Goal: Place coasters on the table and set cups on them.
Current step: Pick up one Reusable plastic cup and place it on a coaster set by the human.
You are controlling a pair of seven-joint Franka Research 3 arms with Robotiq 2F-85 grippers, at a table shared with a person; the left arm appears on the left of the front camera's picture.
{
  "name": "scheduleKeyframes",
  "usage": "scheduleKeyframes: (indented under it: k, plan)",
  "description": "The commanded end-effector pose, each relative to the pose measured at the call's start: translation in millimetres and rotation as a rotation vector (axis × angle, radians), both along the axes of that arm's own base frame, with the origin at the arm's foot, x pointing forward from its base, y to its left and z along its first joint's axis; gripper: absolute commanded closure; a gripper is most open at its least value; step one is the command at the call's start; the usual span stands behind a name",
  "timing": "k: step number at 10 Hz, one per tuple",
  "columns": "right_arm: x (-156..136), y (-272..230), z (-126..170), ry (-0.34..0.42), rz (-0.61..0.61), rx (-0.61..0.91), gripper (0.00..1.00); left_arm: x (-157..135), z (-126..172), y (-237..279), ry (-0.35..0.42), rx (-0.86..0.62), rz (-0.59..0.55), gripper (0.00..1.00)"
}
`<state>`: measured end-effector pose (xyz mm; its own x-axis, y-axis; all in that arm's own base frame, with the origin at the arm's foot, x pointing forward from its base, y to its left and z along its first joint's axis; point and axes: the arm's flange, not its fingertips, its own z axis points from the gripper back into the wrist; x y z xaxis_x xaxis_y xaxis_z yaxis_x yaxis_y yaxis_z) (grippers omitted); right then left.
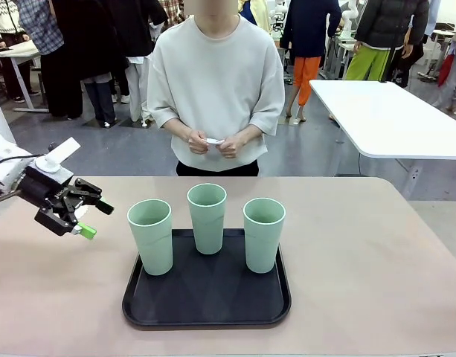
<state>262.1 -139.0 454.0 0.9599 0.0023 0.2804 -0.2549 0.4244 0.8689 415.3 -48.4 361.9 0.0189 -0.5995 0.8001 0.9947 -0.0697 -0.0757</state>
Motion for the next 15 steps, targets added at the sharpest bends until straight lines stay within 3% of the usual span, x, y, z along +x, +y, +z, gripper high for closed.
scheduleKeyframes:
  k: [1, 6, 9, 12, 15]
  plan:
    - [-1, 0, 2, -0.013, 0.003, 0.015, 0.0, -3, -1, 0, 0.016, -0.001, -0.001, 0.0]
    - [-1, 0, 2, -0.013, 0.003, 0.015, 0.0, -2, -1, 0, 0.009, 0.016, -0.004, 0.0]
    - [-1, 0, 2, -0.013, 0.003, 0.015, 0.0, -3, -33, 3, -0.055, -0.108, -0.017, 0.0]
    - [-1, 0, 2, -0.013, 0.003, 0.015, 0.0, 11, -54, 9, -0.062, -0.248, 0.018, 0.0]
    - [-1, 0, 2, -0.013, 0.003, 0.015, 0.0, 13, -67, 20, -0.075, -0.373, -0.019, 0.0]
